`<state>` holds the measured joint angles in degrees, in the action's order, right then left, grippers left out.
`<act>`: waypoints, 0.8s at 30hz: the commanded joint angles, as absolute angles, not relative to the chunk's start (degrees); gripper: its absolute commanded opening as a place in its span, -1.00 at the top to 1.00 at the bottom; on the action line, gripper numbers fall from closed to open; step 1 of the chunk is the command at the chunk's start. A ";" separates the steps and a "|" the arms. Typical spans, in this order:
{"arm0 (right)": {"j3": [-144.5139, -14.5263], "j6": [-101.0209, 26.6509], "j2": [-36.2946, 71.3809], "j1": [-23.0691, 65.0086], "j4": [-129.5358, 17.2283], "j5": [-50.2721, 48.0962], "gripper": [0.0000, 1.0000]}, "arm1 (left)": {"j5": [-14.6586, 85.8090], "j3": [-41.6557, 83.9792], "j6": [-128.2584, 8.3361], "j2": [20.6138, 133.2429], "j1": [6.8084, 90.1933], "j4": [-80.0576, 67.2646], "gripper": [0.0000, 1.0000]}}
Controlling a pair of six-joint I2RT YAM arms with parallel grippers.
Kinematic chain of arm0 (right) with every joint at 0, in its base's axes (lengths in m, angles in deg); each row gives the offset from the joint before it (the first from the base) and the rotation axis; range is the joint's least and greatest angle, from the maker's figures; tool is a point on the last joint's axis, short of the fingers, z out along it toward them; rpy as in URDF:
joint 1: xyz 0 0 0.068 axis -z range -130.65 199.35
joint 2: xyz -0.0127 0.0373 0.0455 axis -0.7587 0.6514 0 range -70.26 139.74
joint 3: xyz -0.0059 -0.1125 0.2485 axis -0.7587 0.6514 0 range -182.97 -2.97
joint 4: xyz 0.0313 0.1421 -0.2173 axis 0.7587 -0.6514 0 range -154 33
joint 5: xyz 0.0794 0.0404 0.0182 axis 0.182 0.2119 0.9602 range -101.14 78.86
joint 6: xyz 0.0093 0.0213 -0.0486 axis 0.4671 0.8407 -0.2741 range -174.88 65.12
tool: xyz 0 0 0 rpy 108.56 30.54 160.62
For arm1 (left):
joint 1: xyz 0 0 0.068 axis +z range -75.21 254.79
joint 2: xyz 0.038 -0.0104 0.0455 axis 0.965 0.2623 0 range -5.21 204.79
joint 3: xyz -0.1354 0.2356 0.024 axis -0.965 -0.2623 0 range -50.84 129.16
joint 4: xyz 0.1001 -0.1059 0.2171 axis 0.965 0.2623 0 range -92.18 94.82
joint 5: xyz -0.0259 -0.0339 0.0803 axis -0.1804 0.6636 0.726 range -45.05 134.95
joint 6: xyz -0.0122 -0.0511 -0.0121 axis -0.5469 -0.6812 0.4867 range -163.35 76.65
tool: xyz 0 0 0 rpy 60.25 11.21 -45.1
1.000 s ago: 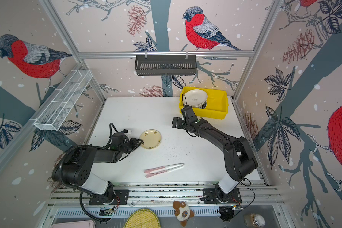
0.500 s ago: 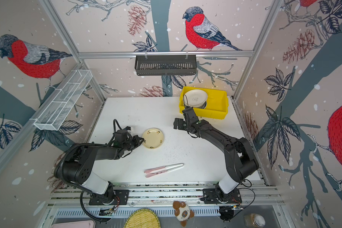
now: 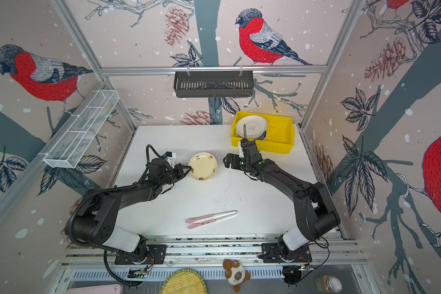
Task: Place the plates into the plastic bin on the countertop
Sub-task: 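Lift the calligraphy plate with the left gripper while the right gripper grasps its edge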
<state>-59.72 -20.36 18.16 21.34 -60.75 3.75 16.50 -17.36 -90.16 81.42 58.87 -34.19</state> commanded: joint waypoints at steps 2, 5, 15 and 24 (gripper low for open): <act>-58.78 -19.33 16.69 20.81 -53.52 8.76 -0.92 | 15.99 -15.25 -93.31 81.42 56.20 -39.65 1.00; -58.60 -19.89 15.99 20.35 -53.22 8.14 -0.87 | 16.32 -13.84 -94.67 82.94 54.49 -42.20 1.00; -56.67 -19.57 14.56 20.52 -51.64 7.85 -0.13 | 14.67 -11.29 -99.99 88.69 49.84 -50.98 1.00; -55.96 -19.03 13.43 21.22 -51.44 7.01 0.56 | 14.53 -10.95 -100.54 89.26 49.04 -51.75 1.00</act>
<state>-56.03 -20.12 14.03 21.04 -53.08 7.62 15.19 -11.38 -99.47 89.31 49.19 -46.86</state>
